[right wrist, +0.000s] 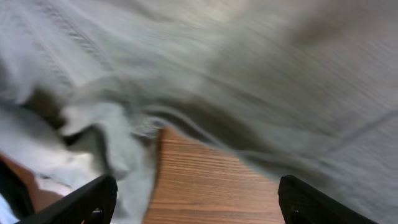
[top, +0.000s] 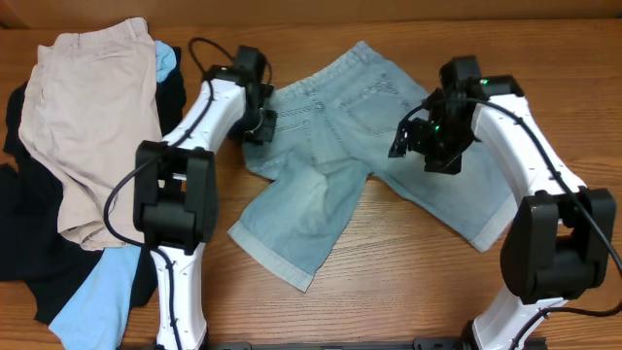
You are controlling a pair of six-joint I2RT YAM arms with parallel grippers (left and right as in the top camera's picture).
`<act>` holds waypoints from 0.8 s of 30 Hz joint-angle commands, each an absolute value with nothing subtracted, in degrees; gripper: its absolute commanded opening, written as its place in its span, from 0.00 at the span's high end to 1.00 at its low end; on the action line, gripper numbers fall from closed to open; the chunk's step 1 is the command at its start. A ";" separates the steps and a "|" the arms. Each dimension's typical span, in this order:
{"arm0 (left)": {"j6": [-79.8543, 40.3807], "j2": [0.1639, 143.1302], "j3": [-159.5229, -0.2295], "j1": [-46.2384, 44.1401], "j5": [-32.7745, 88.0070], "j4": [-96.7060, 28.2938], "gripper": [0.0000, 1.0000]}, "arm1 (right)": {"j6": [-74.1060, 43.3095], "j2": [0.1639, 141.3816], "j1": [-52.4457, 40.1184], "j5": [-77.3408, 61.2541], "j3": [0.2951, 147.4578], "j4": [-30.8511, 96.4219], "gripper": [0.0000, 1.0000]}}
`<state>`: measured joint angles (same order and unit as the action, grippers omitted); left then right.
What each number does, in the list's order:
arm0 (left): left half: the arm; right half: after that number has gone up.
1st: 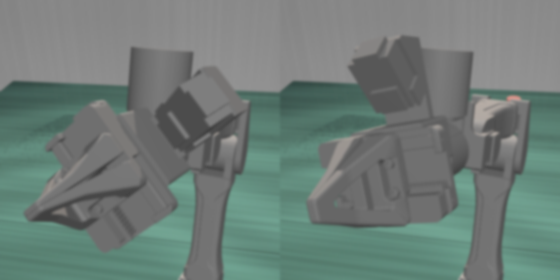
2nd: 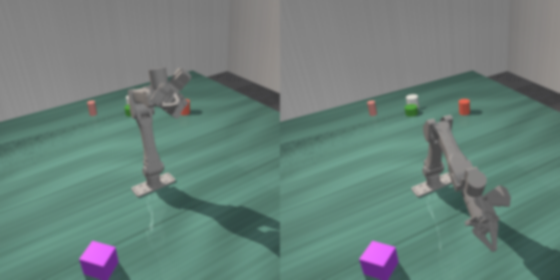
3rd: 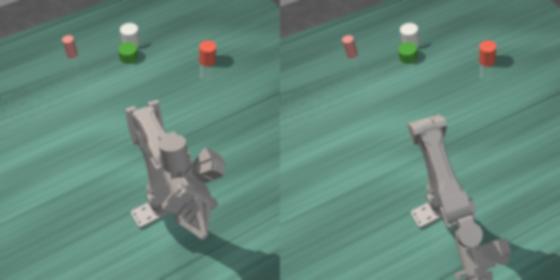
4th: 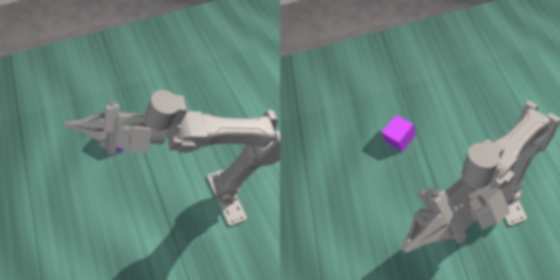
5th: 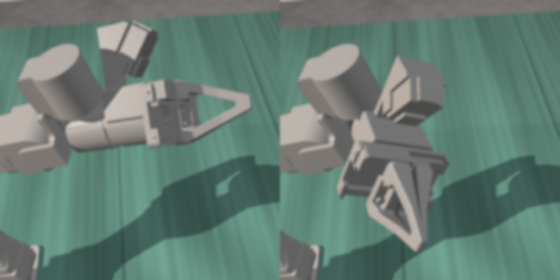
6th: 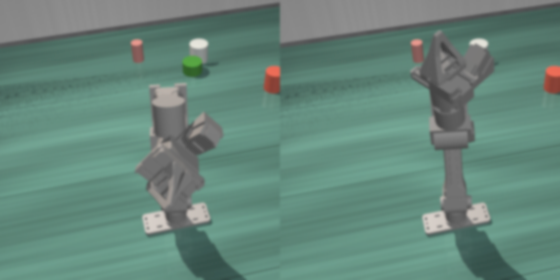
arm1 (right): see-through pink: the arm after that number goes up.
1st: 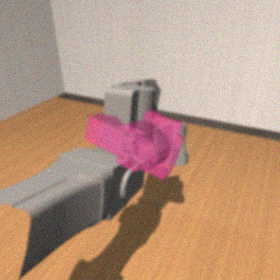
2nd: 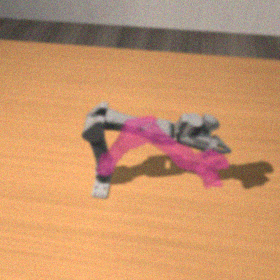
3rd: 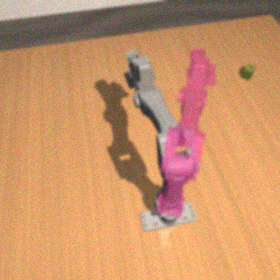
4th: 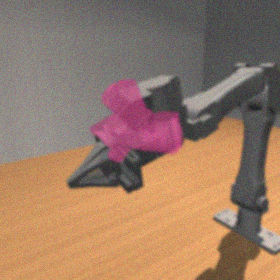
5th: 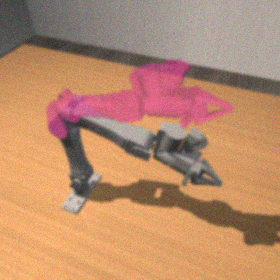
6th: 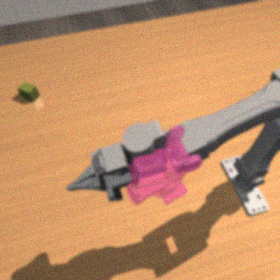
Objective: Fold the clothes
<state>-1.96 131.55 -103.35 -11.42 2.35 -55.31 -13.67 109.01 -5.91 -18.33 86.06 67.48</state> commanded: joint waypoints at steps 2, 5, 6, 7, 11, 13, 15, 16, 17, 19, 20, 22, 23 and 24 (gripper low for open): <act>-7.07 133.82 -100.01 -6.63 -1.89 -61.01 0.72 | -15.97 108.14 -7.86 -14.52 79.75 64.88 0.13; -7.35 133.82 -100.01 -5.85 -1.87 -64.45 0.46 | -18.22 108.16 -8.36 -11.03 75.57 63.24 0.13; -7.35 133.82 -100.01 -5.67 -1.87 -65.65 0.39 | -18.46 108.16 -8.36 -10.33 74.32 62.67 0.13; -7.35 133.82 -100.01 -5.58 -1.87 -66.57 0.32 | -18.79 108.16 -8.36 -9.78 73.23 62.15 0.13; -7.35 133.82 -100.57 -5.58 -1.87 -69.36 0.11 | -20.93 108.18 -8.29 -6.52 69.93 59.81 0.13; -7.35 133.82 -101.82 -5.58 -1.34 -70.67 0.07 | -21.87 108.25 -8.29 -4.71 68.71 57.93 0.13; -7.35 133.82 -104.29 -5.58 0.69 -72.25 0.03 | -22.81 108.44 -8.29 -3.20 67.68 55.83 0.13; -7.33 133.82 -105.82 -5.58 1.65 -73.03 0.02 | -22.81 108.62 -8.29 -2.90 67.37 55.02 0.13; -7.33 133.82 -107.85 -5.58 2.85 -73.93 0.01 | -22.81 109.23 -8.29 -2.57 67.09 54.04 0.13; -7.35 133.82 -111.81 -5.58 4.73 -75.40 0.00 | -22.81 110.54 -8.19 -2.48 67.09 53.06 0.13; -7.35 133.82 -114.52 -5.58 5.85 -76.44 0.00 | -22.83 111.44 -8.10 -2.39 67.09 52.42 0.13; -7.33 133.82 -119.87 -5.61 7.18 -78.06 0.00 | -22.83 113.49 -7.64 -2.37 67.09 50.89 0.13; -7.35 133.80 -122.83 -5.65 7.60 -78.89 0.00 | -22.83 114.48 -7.35 -2.37 67.09 50.13 0.13; -7.55 133.82 -127.74 -5.72 7.57 -79.99 0.00 | -22.83 116.60 -6.52 -2.37 67.09 48.47 0.13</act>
